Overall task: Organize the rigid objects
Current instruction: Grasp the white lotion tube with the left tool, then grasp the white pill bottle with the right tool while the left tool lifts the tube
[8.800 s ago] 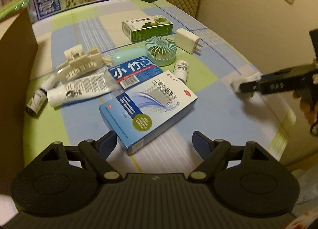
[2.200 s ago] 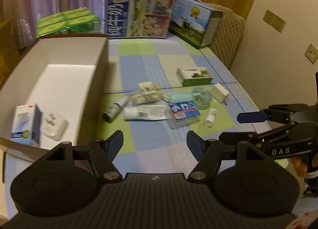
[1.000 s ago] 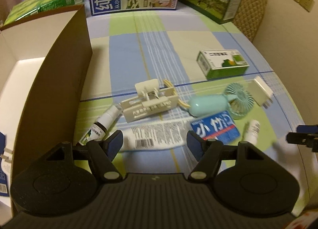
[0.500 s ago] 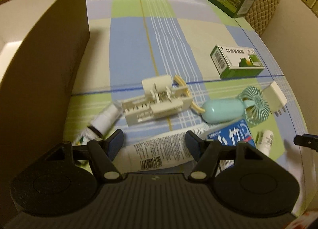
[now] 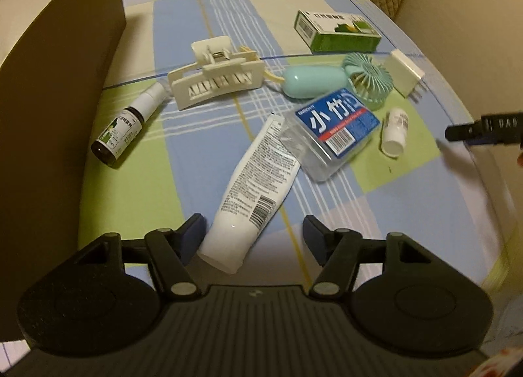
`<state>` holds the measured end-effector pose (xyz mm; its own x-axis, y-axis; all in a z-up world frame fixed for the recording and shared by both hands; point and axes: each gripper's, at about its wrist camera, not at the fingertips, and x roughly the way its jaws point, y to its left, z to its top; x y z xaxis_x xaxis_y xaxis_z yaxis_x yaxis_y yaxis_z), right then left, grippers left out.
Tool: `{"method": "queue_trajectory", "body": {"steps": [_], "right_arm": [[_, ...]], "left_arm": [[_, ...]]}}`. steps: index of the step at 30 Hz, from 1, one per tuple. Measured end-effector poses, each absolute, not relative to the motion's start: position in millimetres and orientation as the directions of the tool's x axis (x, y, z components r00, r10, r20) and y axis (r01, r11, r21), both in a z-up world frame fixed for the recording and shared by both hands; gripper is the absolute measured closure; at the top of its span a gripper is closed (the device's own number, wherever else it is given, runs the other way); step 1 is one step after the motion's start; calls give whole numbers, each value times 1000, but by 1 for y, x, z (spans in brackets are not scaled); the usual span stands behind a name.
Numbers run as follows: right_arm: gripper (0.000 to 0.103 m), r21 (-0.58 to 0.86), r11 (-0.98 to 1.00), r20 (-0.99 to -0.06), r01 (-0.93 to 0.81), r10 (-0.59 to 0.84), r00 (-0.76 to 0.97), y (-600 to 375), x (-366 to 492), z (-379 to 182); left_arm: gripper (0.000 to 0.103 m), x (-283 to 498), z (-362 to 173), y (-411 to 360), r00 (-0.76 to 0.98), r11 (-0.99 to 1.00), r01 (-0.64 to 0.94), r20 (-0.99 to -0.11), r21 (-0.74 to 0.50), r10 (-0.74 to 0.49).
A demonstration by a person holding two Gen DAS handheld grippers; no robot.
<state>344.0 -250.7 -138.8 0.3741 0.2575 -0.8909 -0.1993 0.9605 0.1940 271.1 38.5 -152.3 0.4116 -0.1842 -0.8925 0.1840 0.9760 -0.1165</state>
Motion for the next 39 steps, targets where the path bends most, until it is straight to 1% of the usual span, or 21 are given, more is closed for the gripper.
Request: {"method": "queue_trajectory", "body": {"steps": [5, 6, 8, 10, 11, 12, 14, 17, 19, 22, 24, 29, 32, 34, 39], "right_arm": [[33, 192, 960, -892, -203, 257, 371, -252, 337, -139], [33, 191, 961, -893, -200, 255, 371, -254, 335, -139], [33, 191, 963, -894, -190, 251, 371, -257, 332, -139], [33, 190, 965, -896, -179, 245, 370, -262, 328, -139], [33, 189, 966, -897, -174, 242, 370, -264, 326, -139], [33, 189, 968, -898, -168, 239, 370, -265, 324, -140], [33, 187, 969, -900, -158, 234, 368, -269, 320, -140], [33, 185, 970, -900, -155, 231, 369, -272, 315, -140], [33, 180, 970, -901, -161, 229, 369, -272, 312, -140], [33, 181, 970, -900, -165, 231, 370, -272, 308, -140], [33, 180, 969, -900, -170, 232, 370, -271, 307, -141], [33, 170, 966, -900, -195, 233, 367, -267, 306, -141], [33, 172, 963, -900, -208, 240, 364, -265, 305, -141], [33, 173, 961, -899, -217, 244, 363, -263, 303, -141], [33, 177, 956, -899, -235, 254, 357, -262, 299, -142]], "left_arm": [[43, 278, -157, 24, 447, 963, 269, -889, 24, -103], [40, 278, -158, 20, 454, 953, 297, -886, 54, -91], [40, 277, -158, 16, 473, 928, 360, -876, 100, -89], [43, 277, -158, 14, 472, 907, 404, -876, 116, -99], [49, 278, -158, 14, 470, 898, 425, -875, 112, -113], [59, 277, -157, 15, 464, 889, 447, -876, 100, -135], [69, 276, -157, 16, 451, 881, 467, -878, 80, -160], [69, 273, -156, 17, 456, 892, 445, -878, 80, -149], [69, 268, -155, 20, 459, 920, 386, -879, 66, -130], [70, 253, -153, 27, 454, 959, 285, -883, 14, -122], [69, 242, -152, 30, 451, 970, 244, -885, -5, -118], [69, 235, -151, 26, 431, 961, 276, -895, 15, -110], [68, 239, -152, 26, 423, 956, 292, -898, 11, -119], [69, 239, -152, 25, 427, 953, 303, -896, 17, -120], [70, 232, -151, 22, 442, 962, 271, -891, 25, -101]]}}
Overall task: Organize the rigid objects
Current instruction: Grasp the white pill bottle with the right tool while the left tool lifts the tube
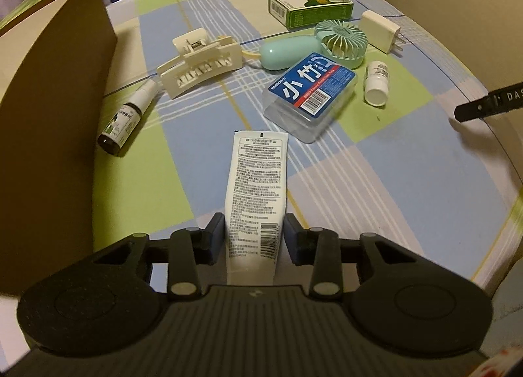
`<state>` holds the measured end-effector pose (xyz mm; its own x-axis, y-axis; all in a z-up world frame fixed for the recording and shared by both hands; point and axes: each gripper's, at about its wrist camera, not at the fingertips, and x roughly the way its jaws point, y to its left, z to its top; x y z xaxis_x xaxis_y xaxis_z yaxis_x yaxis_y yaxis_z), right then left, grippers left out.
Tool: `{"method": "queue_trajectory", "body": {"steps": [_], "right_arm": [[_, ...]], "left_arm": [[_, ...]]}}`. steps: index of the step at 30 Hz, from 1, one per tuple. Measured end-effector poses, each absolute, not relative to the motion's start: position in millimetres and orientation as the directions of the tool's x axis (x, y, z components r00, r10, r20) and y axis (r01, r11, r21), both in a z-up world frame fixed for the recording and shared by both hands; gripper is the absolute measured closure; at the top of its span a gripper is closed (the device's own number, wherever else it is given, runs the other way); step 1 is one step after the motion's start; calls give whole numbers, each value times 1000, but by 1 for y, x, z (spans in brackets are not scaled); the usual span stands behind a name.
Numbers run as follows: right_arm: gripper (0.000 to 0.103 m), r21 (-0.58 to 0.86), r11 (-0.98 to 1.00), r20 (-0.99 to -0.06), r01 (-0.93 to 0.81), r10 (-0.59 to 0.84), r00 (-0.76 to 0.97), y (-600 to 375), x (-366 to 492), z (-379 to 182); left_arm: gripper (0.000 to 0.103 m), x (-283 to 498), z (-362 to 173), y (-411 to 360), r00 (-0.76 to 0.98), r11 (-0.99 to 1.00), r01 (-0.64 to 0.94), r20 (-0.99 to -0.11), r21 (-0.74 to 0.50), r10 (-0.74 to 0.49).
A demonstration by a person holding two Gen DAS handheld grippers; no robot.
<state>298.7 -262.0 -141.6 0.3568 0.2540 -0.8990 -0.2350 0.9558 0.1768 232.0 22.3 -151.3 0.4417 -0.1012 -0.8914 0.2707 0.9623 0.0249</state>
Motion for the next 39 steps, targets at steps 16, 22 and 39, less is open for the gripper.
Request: {"method": "queue_trajectory", "body": {"steps": [16, 22, 39], "right_arm": [[33, 192, 817, -818, -543, 439, 371, -205, 279, -126], [33, 102, 686, -778, -720, 506, 372, -178, 285, -133], [59, -64, 510, -800, -858, 488, 350, -147, 305, -168]], "left_arm": [[70, 182, -99, 39, 574, 997, 79, -816, -27, -67], [70, 164, -93, 55, 591, 999, -24, -806, -49, -26], [70, 121, -82, 74, 594, 971, -228, -800, -66, 85]]}}
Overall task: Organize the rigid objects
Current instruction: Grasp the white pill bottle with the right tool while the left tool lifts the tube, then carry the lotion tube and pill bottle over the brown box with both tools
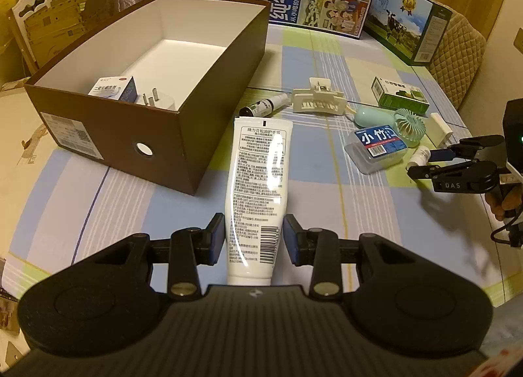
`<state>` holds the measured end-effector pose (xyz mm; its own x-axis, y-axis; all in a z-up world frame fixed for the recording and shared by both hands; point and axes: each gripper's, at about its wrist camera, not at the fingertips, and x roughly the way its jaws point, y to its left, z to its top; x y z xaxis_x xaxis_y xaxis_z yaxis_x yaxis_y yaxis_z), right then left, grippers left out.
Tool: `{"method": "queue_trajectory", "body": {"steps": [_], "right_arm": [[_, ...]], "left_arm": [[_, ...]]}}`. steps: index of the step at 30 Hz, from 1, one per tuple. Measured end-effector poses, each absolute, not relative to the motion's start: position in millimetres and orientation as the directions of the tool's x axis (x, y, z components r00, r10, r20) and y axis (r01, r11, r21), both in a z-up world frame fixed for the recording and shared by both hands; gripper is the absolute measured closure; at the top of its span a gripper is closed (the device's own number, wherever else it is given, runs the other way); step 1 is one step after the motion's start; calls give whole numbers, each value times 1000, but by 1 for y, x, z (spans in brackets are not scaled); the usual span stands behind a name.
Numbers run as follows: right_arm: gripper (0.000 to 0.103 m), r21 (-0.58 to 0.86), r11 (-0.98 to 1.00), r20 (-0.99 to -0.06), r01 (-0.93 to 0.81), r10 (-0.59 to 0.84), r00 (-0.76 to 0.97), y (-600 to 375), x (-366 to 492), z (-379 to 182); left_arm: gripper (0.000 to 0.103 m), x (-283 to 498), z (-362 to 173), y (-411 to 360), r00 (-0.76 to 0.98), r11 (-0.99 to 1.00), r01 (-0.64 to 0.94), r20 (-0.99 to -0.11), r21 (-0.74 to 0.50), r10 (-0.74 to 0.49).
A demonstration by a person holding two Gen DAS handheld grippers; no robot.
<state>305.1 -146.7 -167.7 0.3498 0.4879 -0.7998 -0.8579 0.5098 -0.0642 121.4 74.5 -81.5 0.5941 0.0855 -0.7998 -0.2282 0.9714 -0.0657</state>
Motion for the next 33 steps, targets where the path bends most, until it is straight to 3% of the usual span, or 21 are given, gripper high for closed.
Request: {"method": "queue_trajectory", "body": {"steps": [17, 33], "right_arm": [[60, 79, 510, -753, -857, 594, 284, -139, 279, -84], [60, 108, 340, -661, -934, 726, 188, -37, 251, -16]], "left_arm": [[70, 144, -30, 75, 677, 980, -155, -736, -122, 16], [70, 177, 26, 132, 734, 984, -165, -675, -75, 72]]}}
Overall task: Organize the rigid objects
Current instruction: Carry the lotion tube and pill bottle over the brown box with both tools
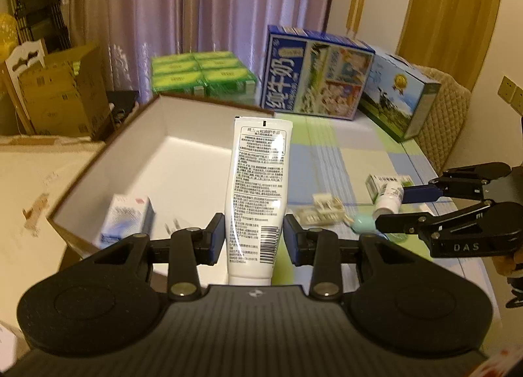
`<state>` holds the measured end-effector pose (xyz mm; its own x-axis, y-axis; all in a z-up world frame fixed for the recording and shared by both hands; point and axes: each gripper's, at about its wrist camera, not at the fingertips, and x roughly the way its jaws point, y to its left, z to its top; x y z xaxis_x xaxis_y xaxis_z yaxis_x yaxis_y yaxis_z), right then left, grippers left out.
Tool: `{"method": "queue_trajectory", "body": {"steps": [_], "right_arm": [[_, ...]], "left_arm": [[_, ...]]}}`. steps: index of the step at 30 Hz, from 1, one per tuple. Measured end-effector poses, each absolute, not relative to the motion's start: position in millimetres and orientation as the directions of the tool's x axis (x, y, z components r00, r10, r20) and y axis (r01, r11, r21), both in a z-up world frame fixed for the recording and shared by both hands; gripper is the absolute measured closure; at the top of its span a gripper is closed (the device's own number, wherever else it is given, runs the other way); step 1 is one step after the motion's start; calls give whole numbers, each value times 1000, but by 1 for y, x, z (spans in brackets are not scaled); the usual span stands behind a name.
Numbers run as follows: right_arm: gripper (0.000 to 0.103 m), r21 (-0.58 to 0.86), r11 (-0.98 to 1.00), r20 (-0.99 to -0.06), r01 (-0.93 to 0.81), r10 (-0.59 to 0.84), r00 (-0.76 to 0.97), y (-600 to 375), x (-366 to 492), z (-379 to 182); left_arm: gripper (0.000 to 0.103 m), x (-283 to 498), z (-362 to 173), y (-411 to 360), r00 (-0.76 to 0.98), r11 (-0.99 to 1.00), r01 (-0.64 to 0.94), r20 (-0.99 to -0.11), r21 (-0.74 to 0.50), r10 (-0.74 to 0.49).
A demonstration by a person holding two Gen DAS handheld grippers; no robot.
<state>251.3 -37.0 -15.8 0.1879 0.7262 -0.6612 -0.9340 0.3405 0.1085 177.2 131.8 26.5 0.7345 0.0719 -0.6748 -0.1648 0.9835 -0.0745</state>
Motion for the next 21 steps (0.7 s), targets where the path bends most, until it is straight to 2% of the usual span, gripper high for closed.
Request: {"method": "queue_trajectory", "body": {"steps": [8, 21], "right_arm": [[60, 93, 281, -652, -955, 742, 155, 31, 244, -9], [60, 50, 285, -723, -957, 671, 163, 112, 253, -36]], "left_arm": [[70, 203, 31, 170, 732, 986, -163, -675, -45, 91], [70, 244, 3, 227, 681, 989, -142, -730, -45, 65]]}}
